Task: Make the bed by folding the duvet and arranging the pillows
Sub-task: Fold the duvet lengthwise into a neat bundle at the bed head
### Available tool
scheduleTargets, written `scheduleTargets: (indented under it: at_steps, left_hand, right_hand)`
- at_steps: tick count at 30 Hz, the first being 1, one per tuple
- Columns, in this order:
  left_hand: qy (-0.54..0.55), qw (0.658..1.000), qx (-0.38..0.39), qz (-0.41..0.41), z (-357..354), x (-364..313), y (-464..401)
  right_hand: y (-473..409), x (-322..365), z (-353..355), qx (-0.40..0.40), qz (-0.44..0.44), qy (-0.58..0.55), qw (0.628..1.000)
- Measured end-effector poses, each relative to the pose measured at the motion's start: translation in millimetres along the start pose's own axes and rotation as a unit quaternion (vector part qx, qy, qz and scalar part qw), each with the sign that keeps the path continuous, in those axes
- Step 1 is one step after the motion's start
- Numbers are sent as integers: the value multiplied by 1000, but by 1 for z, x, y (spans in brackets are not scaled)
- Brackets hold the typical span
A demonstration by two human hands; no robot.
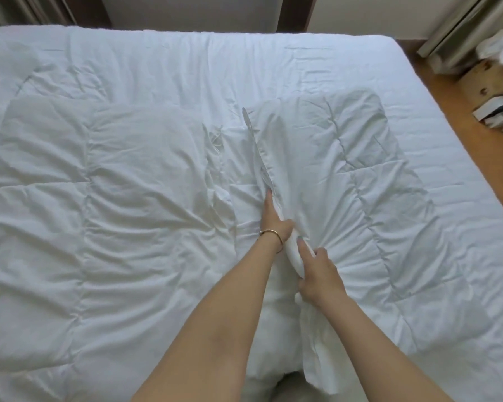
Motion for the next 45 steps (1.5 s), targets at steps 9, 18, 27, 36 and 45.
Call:
scheduleTargets:
  at_steps: [9, 18, 27, 36, 45]
  left_hand:
    - [-165, 983, -64, -38, 79, 41, 6]
    - [-230, 969, -10, -93, 41, 1, -13]
    - [-461, 863, -186, -88, 87, 2, -37]
    - [-622, 751, 69, -209, -36, 59, 35]
    - [-622, 759, -67, -181, -99, 59, 54]
  right_hand:
    - [33, 66, -50, 76, 41, -78, 993]
    - [33, 34, -31, -1, 95, -347, 933]
    - [36, 11, -41, -24, 129, -80, 988]
    - [-43, -135, 20, -62, -12, 70, 996]
    - [-90, -257, 64, -151, -216, -97, 960]
Point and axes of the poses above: each hand's wrist, its own y-axis away from the middle knuckle, its own z-axis out of the back of the hand, x = y × z, the point moved 9 cm from there along -y, towards the middle knuckle, and after that the axes turned 8 degrees about -x, right-handed, at the moved point
